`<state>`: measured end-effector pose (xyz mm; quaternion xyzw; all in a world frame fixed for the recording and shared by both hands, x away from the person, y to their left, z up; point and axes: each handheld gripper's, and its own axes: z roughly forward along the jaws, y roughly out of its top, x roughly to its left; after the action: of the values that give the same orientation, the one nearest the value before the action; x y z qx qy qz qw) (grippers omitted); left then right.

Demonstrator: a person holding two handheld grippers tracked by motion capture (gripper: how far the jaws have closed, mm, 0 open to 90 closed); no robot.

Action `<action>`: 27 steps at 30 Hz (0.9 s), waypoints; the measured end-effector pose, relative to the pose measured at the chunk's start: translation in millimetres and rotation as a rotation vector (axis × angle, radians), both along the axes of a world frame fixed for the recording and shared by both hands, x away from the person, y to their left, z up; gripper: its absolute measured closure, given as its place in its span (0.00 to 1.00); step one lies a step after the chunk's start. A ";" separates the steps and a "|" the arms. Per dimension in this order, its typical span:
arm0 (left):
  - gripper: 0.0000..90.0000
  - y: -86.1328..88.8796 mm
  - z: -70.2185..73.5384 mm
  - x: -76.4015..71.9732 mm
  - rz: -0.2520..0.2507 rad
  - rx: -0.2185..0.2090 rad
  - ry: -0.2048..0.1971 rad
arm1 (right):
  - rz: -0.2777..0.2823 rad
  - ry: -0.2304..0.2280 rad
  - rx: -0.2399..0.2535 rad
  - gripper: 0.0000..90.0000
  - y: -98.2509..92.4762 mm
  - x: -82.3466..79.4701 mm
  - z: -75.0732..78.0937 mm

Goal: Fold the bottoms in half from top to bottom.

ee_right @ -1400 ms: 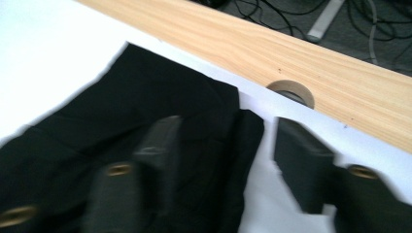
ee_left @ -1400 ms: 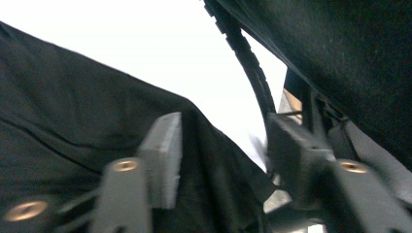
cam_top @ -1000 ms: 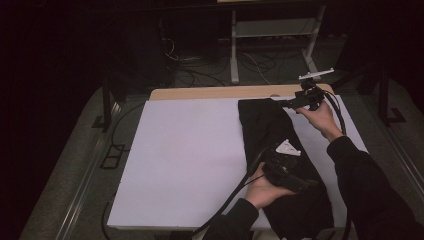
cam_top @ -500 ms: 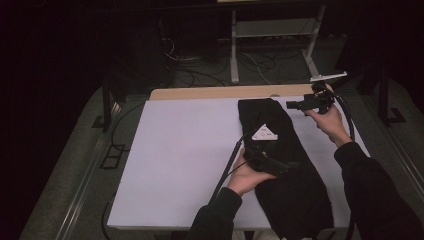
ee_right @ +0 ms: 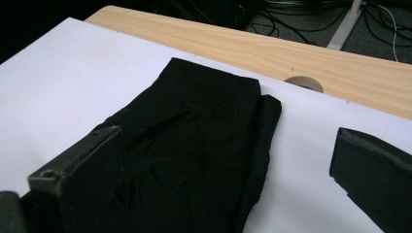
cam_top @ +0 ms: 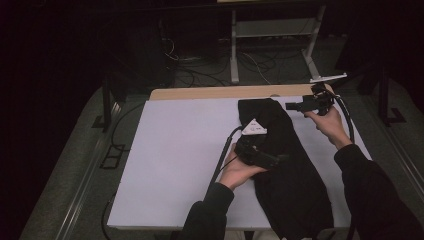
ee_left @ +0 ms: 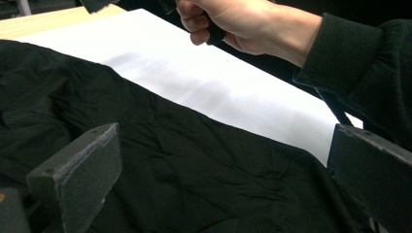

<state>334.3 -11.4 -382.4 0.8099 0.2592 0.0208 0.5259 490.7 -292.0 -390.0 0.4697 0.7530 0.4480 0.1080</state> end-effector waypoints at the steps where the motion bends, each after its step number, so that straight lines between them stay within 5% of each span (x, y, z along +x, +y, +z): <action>1: 0.00 0.8 0.4 0.2 0.001 0.001 -0.006 | 0.002 0.001 -0.002 0.00 0.5 -0.2 0.0; 27: 0.00 33.0 13.5 34.2 0.082 0.042 -0.025 | 0.045 0.011 0.005 0.00 10.2 -7.3 -8.6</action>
<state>368.5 21.6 -369.0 0.8091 0.2849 0.0579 0.5107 483.4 -281.7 -398.6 0.4551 0.7630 0.4495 0.0928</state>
